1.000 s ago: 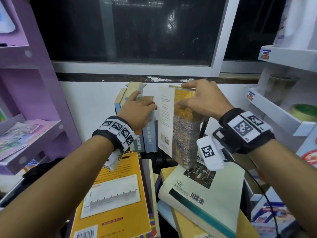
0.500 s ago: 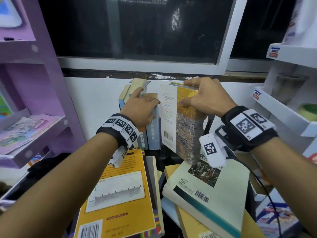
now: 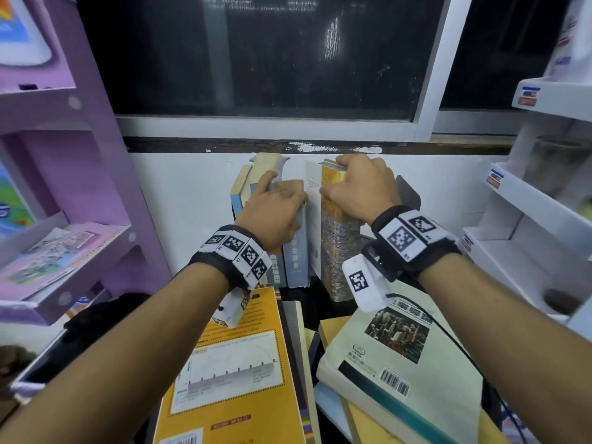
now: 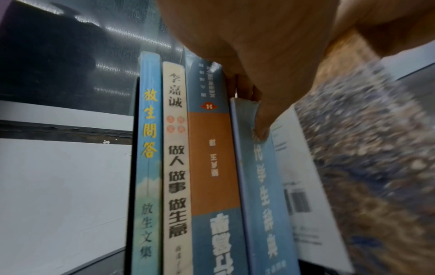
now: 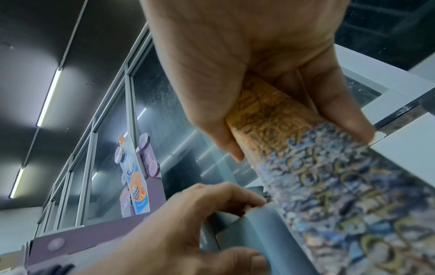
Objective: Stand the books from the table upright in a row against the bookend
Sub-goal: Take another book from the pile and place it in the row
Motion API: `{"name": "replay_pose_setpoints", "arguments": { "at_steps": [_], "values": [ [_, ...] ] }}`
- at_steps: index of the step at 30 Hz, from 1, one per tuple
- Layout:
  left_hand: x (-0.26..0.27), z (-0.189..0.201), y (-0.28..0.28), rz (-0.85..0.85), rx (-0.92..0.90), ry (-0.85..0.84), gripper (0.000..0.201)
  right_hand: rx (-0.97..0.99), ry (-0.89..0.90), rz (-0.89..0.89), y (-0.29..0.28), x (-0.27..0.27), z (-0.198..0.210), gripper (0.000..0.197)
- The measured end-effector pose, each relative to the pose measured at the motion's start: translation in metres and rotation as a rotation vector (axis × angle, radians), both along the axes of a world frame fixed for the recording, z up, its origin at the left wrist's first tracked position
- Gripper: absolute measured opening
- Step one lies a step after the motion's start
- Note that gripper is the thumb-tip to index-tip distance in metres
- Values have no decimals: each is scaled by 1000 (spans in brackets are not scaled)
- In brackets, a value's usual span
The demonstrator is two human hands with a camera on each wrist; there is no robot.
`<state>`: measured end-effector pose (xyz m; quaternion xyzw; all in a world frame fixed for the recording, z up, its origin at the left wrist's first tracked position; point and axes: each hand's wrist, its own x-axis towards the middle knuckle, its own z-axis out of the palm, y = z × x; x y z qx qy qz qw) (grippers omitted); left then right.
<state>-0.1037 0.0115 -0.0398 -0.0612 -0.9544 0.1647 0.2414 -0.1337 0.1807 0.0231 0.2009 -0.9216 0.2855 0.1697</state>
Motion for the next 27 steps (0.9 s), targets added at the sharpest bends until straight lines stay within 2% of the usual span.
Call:
{"name": "replay_pose_setpoints", "arguments": {
  "at_steps": [9,14,20,27],
  "values": [
    [4,1,-2,-14,-34,16,41,19,7,-52,-26,-18,-10,27],
    [0,1,-2,-16,-10,23,41,1,43,-57,-32,-20,-14,32],
    [1,-2,-2,-13,-9,47,40,49,110,-76,-31,-16,-30,48],
    [2,-3,1,-6,4,46,47,3,168,-56,-27,-16,-45,45]
  ]
}}
